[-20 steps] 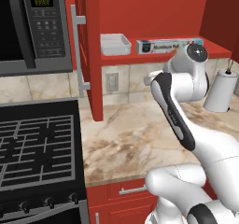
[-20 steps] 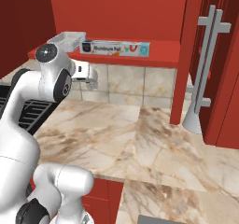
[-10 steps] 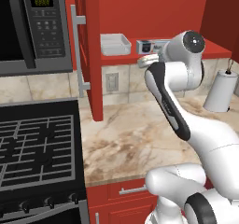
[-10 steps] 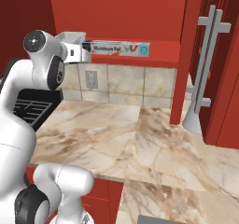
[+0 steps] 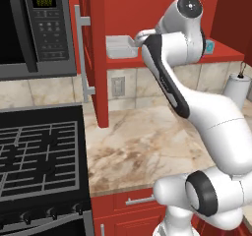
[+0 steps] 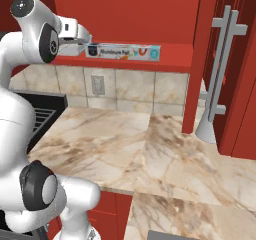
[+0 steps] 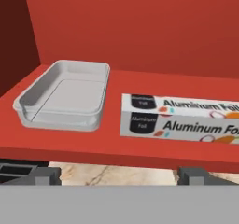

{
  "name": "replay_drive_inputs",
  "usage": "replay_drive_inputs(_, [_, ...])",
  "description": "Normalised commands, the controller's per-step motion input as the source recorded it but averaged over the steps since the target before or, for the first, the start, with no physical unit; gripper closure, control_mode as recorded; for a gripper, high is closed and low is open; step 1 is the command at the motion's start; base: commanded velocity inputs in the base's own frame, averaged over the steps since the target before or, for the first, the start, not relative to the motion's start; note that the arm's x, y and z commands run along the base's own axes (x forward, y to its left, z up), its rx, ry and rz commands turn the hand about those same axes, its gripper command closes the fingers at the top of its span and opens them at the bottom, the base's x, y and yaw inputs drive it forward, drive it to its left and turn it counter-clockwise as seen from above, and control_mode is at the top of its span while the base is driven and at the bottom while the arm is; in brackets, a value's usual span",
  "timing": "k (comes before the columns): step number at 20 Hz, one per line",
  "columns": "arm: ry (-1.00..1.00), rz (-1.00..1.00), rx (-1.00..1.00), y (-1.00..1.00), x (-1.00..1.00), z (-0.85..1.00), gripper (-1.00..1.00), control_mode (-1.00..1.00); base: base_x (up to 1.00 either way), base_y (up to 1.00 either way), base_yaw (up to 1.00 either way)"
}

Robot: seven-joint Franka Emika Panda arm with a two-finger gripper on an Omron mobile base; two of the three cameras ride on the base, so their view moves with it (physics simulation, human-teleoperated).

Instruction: Retrieve the tupperware and aluminum foil from the cabinet and place them on the dining counter near the plate with corn and onion to prepare for storing leftovers.

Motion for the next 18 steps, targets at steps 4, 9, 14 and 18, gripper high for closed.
replay_drive_inputs(4, [0.0,-0.01,0.0,0.17,0.24,-0.16,-1.0,-1.0,0.0,0.0,0.0])
replay_drive_inputs(9, [-0.01,0.0,0.0,0.11,0.27,-0.37,-1.0,-1.0,0.0,0.0,0.0])
replay_drive_inputs(14, [0.0,0.0,0.0,0.06,0.32,-0.3,-1.0,-1.0,0.0,0.0,0.0])
replay_drive_inputs(18, [0.0,0.0,0.03,0.0,0.48,-0.05,-1.0,-1.0,0.0,0.0,0.0])
